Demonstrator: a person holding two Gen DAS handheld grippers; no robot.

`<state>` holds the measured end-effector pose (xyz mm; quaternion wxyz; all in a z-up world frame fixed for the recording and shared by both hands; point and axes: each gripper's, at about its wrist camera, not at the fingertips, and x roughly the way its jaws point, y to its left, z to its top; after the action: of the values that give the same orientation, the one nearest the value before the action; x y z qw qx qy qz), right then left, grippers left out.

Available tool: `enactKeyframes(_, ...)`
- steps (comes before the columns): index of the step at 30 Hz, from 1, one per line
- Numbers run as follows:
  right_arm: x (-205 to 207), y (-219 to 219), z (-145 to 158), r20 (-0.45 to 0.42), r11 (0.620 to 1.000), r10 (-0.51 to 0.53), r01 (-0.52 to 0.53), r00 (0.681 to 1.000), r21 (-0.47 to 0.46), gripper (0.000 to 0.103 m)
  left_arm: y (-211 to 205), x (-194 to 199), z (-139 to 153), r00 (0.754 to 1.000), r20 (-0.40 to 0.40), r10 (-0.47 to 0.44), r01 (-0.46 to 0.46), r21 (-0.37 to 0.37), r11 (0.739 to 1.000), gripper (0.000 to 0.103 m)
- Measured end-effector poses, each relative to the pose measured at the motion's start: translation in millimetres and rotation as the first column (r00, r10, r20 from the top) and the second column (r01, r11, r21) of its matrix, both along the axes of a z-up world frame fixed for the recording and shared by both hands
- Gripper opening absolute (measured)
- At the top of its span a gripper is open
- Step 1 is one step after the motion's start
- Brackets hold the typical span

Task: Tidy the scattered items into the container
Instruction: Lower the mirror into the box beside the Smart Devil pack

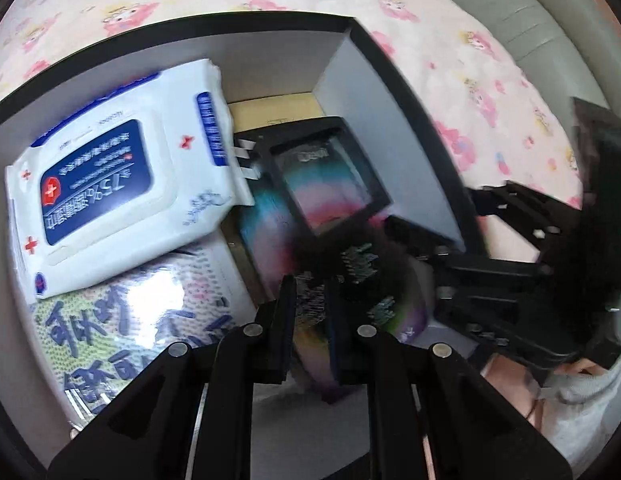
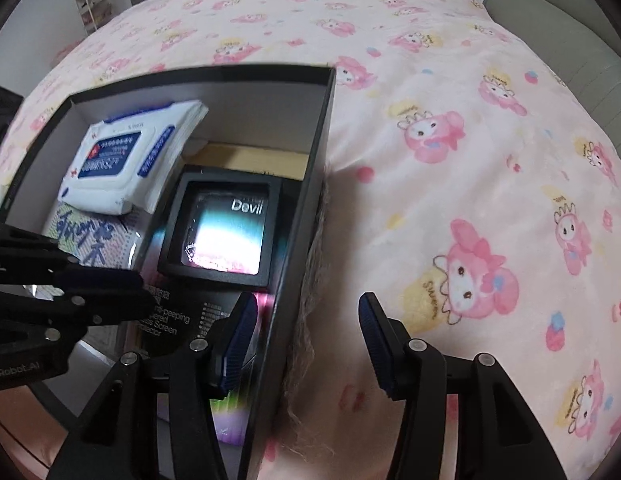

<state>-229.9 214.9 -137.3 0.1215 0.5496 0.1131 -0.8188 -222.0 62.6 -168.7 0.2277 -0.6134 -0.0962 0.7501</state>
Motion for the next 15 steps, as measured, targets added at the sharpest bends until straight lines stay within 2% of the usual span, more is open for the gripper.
enactKeyframes(2, -2, -2, -3, 0.017, 1.0, 0.002, -0.002, 1.0, -0.005, 0.049, 5, -3, 0, 1.0, 0.013, -0.008, 0.008, 0.008, 1.0, 0.012)
enactKeyframes(5, -8, -3, -7, 0.046, 0.999, -0.003, 0.005, 0.999, -0.036, 0.049, 14, -12, 1, 0.999, 0.021, -0.036, 0.037, -0.053, 0.998, 0.012)
enactKeyframes(7, -14, -2, -8, 0.067, 0.998, -0.012, 0.017, 0.998, -0.069, 0.049, 17, -20, -1, 0.999, 0.035, -0.041, 0.043, -0.059, 0.997, 0.012)
enactKeyframes(10, -21, -5, -7, 0.07, 0.997, -0.003, 0.008, 0.998, -0.071, 0.049, 17, -32, -4, 0.999, 0.028, -0.03, 0.032, -0.083, 0.996, 0.011)
enactKeyframes(12, -27, -6, -4, 0.058, 0.998, -0.01, 0.013, 0.998, -0.057, 0.049, 13, -37, -7, 1.0, 0.02, -0.016, 0.018, -0.085, 0.996, 0.011)
enactKeyframes(15, -31, -4, -1, 0.047, 0.997, -0.037, 0.04, 0.998, -0.059, 0.049, 2, -40, -9, 0.999, 0.001, 0.033, -0.033, -0.047, 0.998, 0.011)
